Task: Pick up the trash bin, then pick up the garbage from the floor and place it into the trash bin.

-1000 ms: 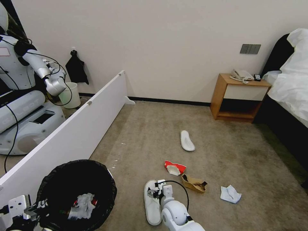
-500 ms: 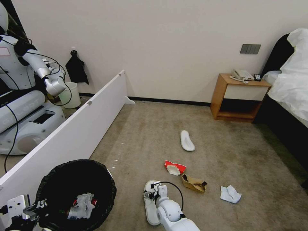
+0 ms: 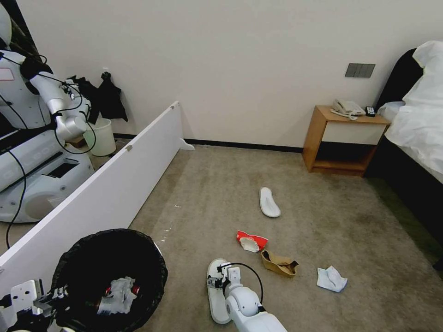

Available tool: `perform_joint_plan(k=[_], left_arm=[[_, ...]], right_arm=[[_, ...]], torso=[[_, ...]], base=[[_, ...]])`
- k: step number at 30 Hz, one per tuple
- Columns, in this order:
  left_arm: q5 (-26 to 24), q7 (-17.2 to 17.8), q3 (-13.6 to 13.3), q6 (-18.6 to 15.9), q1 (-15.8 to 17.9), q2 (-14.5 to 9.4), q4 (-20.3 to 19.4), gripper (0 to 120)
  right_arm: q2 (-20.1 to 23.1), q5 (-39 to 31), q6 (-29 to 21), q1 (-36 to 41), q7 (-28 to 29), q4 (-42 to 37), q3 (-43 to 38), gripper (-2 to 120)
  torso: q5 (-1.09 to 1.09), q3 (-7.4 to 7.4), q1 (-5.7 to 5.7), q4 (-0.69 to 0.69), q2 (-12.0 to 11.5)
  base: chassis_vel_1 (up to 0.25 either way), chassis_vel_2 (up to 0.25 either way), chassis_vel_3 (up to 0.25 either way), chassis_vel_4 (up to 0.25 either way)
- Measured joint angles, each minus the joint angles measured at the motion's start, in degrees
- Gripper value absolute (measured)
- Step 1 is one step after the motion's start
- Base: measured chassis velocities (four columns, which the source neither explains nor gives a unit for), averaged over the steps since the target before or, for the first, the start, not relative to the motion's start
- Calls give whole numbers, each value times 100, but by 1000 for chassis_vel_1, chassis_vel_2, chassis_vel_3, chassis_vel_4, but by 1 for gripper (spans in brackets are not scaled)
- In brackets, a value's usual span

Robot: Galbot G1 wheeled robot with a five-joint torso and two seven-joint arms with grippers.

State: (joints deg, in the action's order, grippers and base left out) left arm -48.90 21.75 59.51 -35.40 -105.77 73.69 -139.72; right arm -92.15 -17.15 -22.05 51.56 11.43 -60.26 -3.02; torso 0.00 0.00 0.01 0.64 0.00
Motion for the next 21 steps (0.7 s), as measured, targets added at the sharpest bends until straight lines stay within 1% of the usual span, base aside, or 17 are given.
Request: perform_joint_plan(k=[4, 5, 7, 8, 9, 11, 12, 13, 15, 16, 18, 19, 20, 21], left_arm=[[-2, 0, 12, 0, -9, -2, 0, 2], [-3, 0, 19, 0, -12, -3, -1, 2], [-3, 0, 21, 1, -12, -4, -2, 2], [-5, -1, 22, 1, -13, -4, -3, 2], [-5, -1, 22, 1, -13, -4, -3, 2], [-9, -3, 24, 2, -12, -7, -3, 2], [-9, -3, 25, 1, -11, -8, -3, 2], [-9, -3, 25, 1, -11, -8, -3, 2], [-13, -4, 27, 2, -3, -11, -2, 2], [-13, -4, 27, 2, -3, -11, -2, 2], [-16, -6, 27, 3, 10, -18, 0, 2], [-16, -6, 27, 3, 10, -18, 0, 2], [-17, -6, 26, 3, 13, -20, 0, 2], [-19, -6, 25, 3, 16, -23, 0, 2]], right_arm=[[-4, -5, 6, -4, -44, 47, -21, 98], [-5, -18, 6, -4, -90, 63, -49, 93], [-4, -29, 6, -4, -106, 64, -60, 92], [-4, -50, 6, 1, -124, 63, -69, 86], [-4, -50, 6, 1, -124, 63, -69, 86], [5, -82, 6, 30, -144, 38, -67, 74], [14, -86, 6, 40, -147, 29, -68, 71], [14, -86, 6, 40, -147, 29, -68, 71], [51, -94, 6, 68, -151, 11, -80, 59], [51, -94, 6, 68, -151, 11, -80, 59], [103, -111, 6, 84, -156, -14, -96, 47], [103, -111, 6, 84, -156, -14, -96, 47], [121, -124, 6, 88, -157, -27, -99, 40], [132, -136, 3, 89, -157, -37, -104, 36]], torso=[[0, 0, 0, 0, 0], [0, 0, 0, 0, 0], [0, 0, 0, 0, 0], [0, 0, 0, 0, 0], [0, 0, 0, 0, 0], [0, 0, 0, 0, 0], [0, 0, 0, 0, 0], [0, 0, 0, 0, 0], [0, 0, 0, 0, 0], [0, 0, 0, 0, 0], [0, 0, 0, 0, 0], [0, 0, 0, 0, 0], [0, 0, 0, 0, 0], [0, 0, 0, 0, 0]], base=[[0, 0, 0, 0], [0, 0, 0, 0], [0, 0, 0, 0], [0, 0, 0, 0], [0, 0, 0, 0], [0, 0, 0, 0], [0, 0, 0, 0], [0, 0, 0, 0], [0, 0, 0, 0], [0, 0, 0, 0], [0, 0, 0, 0], [0, 0, 0, 0], [0, 0, 0, 0], [0, 0, 0, 0]])
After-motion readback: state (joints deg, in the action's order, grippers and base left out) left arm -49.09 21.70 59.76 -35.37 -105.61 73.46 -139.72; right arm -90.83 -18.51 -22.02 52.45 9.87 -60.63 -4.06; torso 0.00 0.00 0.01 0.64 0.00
